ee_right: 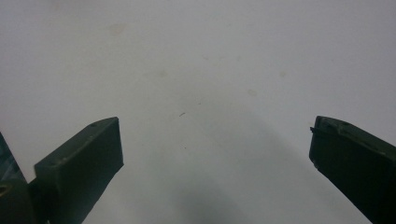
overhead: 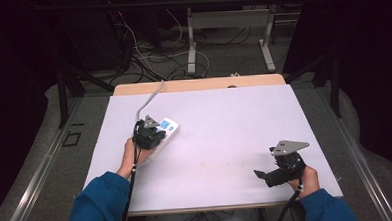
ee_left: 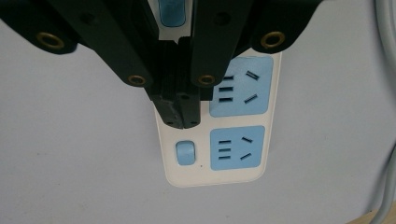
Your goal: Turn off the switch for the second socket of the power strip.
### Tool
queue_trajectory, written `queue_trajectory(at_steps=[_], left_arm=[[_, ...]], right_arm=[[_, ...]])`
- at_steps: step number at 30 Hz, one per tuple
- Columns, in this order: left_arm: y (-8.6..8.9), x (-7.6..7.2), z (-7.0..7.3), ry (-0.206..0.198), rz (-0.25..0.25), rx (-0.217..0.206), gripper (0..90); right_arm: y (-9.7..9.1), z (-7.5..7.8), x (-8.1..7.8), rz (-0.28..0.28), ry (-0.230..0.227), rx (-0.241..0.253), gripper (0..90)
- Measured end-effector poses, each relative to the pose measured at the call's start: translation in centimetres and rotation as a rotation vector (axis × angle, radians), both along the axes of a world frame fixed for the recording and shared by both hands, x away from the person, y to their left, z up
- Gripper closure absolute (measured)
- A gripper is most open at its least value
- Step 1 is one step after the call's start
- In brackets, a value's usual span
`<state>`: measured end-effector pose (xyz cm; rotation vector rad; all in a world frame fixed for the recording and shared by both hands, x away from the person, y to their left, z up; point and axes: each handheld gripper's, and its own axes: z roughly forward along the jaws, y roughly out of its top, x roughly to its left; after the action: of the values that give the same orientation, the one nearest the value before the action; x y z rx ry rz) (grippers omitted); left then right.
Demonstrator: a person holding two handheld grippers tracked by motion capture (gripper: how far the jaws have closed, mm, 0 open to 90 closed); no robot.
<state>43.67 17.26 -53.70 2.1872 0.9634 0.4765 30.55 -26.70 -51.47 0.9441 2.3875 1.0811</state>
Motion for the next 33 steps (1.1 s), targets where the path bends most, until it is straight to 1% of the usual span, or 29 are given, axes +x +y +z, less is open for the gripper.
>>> queue_trajectory(at_steps=[4, 5, 7, 12, 13, 14, 16, 21, 25, 26, 30, 32, 33], left_arm=[[-0.14, -0.11, 0.1, 0.002, 0.004, 0.018, 90.0], [-0.16, -0.12, 0.08, 0.002, 0.004, 0.015, 90.0], [-0.17, -0.13, 0.03, -0.003, 0.007, 0.011, 90.0], [-0.18, -0.15, 0.08, 0.0, 0.006, 0.015, 90.0], [-0.19, -0.16, 0.09, -0.001, 0.005, 0.022, 90.0], [-0.32, -0.17, -0.01, -0.013, 0.007, 0.018, 90.0], [-0.51, -0.26, 0.03, -0.023, 0.007, 0.038, 90.0], [-0.46, -0.25, 0.03, -0.019, 0.009, 0.033, 90.0], [-0.57, -0.37, 0.01, -0.026, 0.014, 0.039, 90.0], [-0.61, -0.36, -0.03, -0.033, 0.013, 0.037, 90.0], [-0.52, -0.32, -0.01, -0.029, 0.011, 0.036, 90.0], [-0.56, -0.33, -0.02, -0.028, 0.013, 0.031, 90.0], [-0.52, -0.3, 0.0, -0.027, 0.01, 0.035, 90.0]], right_arm=[[0.02, -0.02, 0.01, 0.007, -0.001, 0.003, 2.0], [0.04, -0.02, -0.02, 0.002, -0.006, 0.001, 2.0], [0.0, 0.02, -0.04, 0.008, -0.001, 0.001, 2.0], [-0.01, 0.03, -0.07, 0.009, -0.002, 0.001, 2.0], [0.0, 0.03, -0.05, 0.011, -0.003, 0.001, 2.0], [0.0, 0.03, -0.05, 0.011, -0.003, 0.001, 2.0], [0.02, 0.02, -0.05, 0.009, -0.001, 0.002, 2.0], [0.0, 0.04, -0.06, 0.01, -0.002, 0.0, 2.0], [0.0, 0.04, -0.06, 0.01, -0.003, 0.001, 2.0], [-0.01, 0.04, -0.06, 0.011, -0.004, 0.001, 2.0], [-0.02, 0.07, -0.07, 0.008, -0.007, -0.002, 2.0], [0.01, 0.01, -0.05, 0.009, -0.011, 0.005, 2.0], [0.01, 0.01, -0.05, 0.009, -0.012, 0.004, 2.0]])
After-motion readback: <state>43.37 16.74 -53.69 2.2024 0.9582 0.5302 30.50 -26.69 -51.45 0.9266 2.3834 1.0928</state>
